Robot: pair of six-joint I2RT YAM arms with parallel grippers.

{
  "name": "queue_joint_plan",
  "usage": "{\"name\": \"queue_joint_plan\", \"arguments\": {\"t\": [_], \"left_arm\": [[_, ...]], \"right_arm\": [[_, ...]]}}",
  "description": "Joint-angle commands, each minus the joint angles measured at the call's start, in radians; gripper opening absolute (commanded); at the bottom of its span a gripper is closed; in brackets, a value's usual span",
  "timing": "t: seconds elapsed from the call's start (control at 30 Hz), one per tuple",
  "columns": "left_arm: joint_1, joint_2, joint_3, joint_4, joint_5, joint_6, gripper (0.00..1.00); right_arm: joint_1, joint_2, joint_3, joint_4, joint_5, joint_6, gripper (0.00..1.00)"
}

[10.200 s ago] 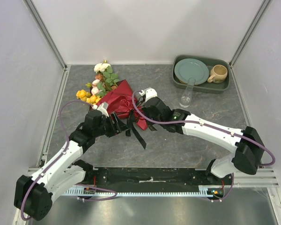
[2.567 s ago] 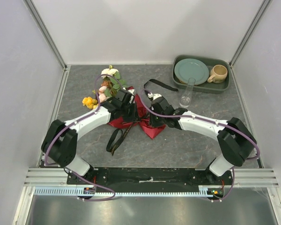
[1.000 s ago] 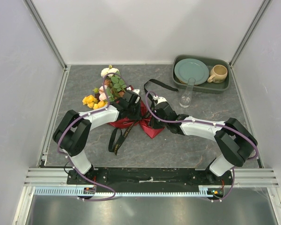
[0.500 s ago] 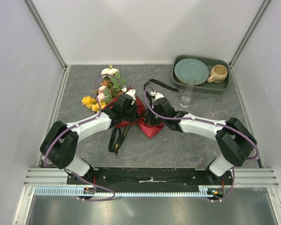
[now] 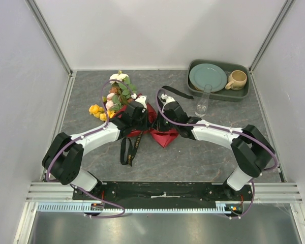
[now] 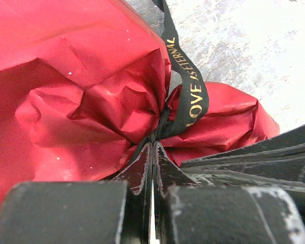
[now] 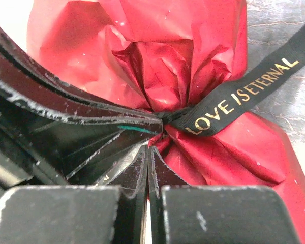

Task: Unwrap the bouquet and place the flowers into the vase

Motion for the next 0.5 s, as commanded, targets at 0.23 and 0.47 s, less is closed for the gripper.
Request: {"name": "queue_joint_plan", "arguments": {"t": [0.23, 0.47], "left_arm": [[-0.002, -0.029, 0.072, -0.081, -0.068, -0.084, 0.02], [0.016, -0.155, -0.026, -0.034, -0.019, -0.095, 0.02]], "right_arm": [[0.007, 0.035, -0.092, 0.11, 0.055, 0.038, 0.0], [0.005, 0.095, -0.116, 0.138, 0.057, 0.05, 0.0]]}}
